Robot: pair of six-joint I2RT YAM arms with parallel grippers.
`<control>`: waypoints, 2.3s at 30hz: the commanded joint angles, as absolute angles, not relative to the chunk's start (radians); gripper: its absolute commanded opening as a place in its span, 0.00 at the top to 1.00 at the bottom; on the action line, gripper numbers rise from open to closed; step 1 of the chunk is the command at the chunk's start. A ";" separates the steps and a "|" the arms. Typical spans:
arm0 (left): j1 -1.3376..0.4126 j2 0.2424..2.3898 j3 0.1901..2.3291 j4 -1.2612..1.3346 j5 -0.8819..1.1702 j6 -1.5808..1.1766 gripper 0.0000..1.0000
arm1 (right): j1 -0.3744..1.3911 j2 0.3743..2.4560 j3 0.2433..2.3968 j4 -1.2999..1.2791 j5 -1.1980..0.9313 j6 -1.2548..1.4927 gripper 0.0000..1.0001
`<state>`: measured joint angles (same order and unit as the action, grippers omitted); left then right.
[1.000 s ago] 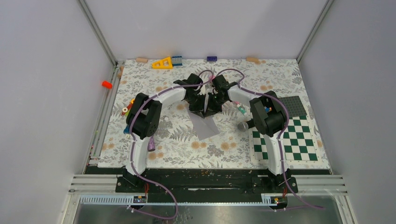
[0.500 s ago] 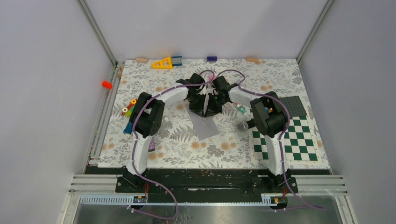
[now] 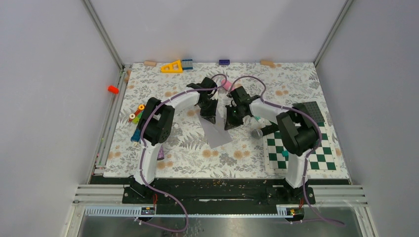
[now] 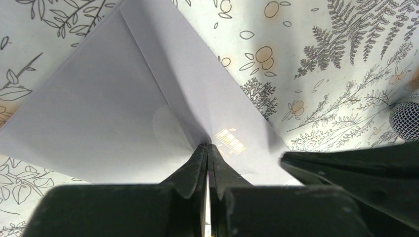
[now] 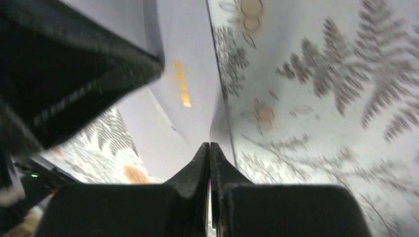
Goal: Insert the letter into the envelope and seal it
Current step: Seal the envelope flap on the envelope.
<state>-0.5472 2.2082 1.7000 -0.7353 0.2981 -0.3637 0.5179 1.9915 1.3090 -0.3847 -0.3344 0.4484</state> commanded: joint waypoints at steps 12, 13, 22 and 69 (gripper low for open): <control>-0.549 2.266 1.727 -0.754 0.282 -0.330 1.00 | 0.578 1.534 1.031 -0.109 -0.278 -0.331 1.00; -0.549 2.267 1.729 -0.757 0.286 -0.326 1.00 | 0.586 1.527 1.039 -0.134 -0.292 -0.401 1.00; -0.549 2.282 1.746 -0.773 0.312 -0.303 1.00 | 0.615 1.602 1.107 -0.280 -0.318 -1.087 1.00; -0.560 2.281 1.750 -0.825 0.311 -0.229 1.00 | 0.768 2.090 1.475 -0.512 -0.215 -1.596 1.00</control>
<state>-0.5453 2.2475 1.7611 -0.7952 0.3481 -0.2581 0.7517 2.0487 1.4307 -0.4881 -0.2070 -1.5524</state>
